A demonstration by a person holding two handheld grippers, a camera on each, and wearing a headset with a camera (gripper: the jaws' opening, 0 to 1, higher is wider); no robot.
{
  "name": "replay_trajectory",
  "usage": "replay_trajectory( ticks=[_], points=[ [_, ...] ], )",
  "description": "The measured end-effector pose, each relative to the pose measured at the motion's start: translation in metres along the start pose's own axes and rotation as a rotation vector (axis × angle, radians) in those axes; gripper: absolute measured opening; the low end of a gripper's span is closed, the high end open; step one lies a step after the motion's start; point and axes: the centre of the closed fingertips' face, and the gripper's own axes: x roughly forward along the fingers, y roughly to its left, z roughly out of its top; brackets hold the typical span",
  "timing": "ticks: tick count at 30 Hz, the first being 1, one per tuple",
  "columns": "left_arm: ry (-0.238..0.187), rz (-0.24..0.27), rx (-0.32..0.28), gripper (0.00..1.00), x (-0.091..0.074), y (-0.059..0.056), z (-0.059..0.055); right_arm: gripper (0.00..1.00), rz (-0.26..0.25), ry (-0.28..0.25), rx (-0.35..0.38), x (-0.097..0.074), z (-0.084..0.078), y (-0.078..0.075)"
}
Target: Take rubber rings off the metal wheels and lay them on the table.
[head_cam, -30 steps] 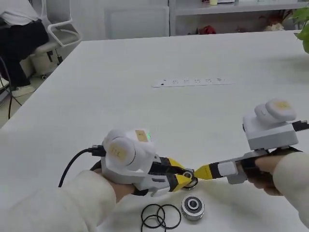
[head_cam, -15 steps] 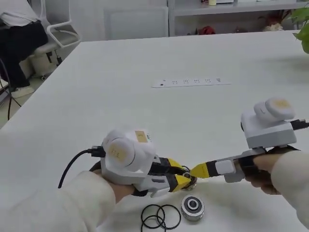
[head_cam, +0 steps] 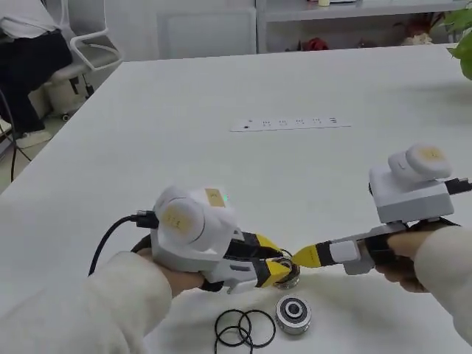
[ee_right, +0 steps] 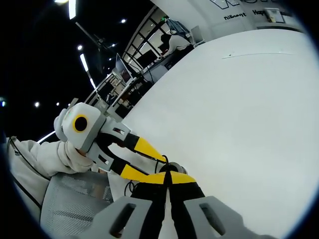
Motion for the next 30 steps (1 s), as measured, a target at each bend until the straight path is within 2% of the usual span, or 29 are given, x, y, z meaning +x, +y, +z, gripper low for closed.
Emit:
replay_trajectory(
  ticks=[6,8,12,18,21,25,30],
  points=[
    [-0.072,0.013,-0.033,0.31,-0.017,0.009,0.028,0.0,-0.004,-0.042,0.013,-0.008,0.011,-0.002],
    [-0.085,0.017,-0.04,0.37,-0.022,0.011,0.033,0.0,-0.005,-0.048,0.012,-0.01,0.013,-0.001],
    [-0.054,0.039,0.01,0.39,-0.032,0.014,0.038,0.0,-0.005,-0.068,0.009,-0.016,0.02,0.0],
    [-0.086,0.058,0.005,0.58,-0.048,0.019,0.06,0.0,0.002,-0.107,-0.004,-0.026,0.033,0.006],
    [-0.106,0.062,0.014,0.65,-0.061,0.018,0.075,0.0,0.014,-0.13,-0.006,-0.031,0.041,0.01],
    [-0.129,0.096,0.034,0.71,-0.085,0.019,0.088,0.0,0.033,-0.15,-0.02,-0.036,0.048,0.018],
    [-0.13,0.148,0.049,0.76,-0.116,0.021,0.092,0.0,0.058,-0.17,-0.037,-0.04,0.057,0.029]
  ],
)
